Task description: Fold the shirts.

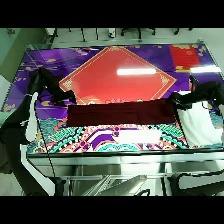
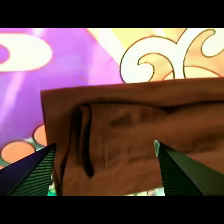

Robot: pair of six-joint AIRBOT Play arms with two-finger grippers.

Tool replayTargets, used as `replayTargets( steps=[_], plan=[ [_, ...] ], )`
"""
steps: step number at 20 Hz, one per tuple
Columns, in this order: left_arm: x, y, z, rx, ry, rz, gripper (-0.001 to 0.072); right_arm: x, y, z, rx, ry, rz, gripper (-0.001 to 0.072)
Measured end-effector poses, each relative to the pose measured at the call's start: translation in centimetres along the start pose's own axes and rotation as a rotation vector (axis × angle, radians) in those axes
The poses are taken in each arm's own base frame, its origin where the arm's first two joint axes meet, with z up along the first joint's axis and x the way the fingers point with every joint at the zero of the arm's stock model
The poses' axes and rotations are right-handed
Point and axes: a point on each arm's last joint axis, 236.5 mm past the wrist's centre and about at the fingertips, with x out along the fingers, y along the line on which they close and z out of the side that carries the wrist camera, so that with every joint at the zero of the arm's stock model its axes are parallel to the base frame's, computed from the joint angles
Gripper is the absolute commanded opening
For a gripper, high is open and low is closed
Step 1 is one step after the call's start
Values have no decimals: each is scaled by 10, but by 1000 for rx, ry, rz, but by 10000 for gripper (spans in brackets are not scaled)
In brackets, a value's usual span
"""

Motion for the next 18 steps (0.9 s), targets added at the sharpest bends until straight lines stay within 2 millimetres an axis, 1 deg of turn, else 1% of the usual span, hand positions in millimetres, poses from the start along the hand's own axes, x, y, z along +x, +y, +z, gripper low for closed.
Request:
replayTargets(
  steps=[3,5,8,9,10,11,12,13,14,15,16,18],
  plan=[
    [-21,9,-2,-26,8,2,697,1,-15,-11,20,63,-9,700],
    [-31,15,-6,-50,23,2,696,8,-20,-16,28,100,-9,699],
    [-40,19,-12,-65,35,2,696,23,-21,-25,31,153,-6,697],
    [-42,20,-13,-67,38,2,696,29,-20,-28,29,169,-6,674],
    [-43,20,-13,-69,36,2,695,33,-18,-30,26,181,-1,581],
    [-43,19,-13,-67,38,2,693,38,-15,-32,21,192,0,558],
    [-44,18,-13,-64,36,0,594,42,-12,-32,18,198,4,500],
    [-44,14,-13,-60,36,-9,384,46,-10,-32,12,198,4,286],
    [-44,10,-13,-52,35,-20,167,51,-10,-32,6,198,-2,132],
    [-44,3,-13,-34,34,-40,17,54,-8,-32,1,199,-3,61],
    [-43,-5,-12,-14,30,-64,14,57,-6,-32,-6,199,-5,25],
    [-43,-29,-9,33,17,-132,13,61,-1,-31,-13,194,-1,24]
  ],
)
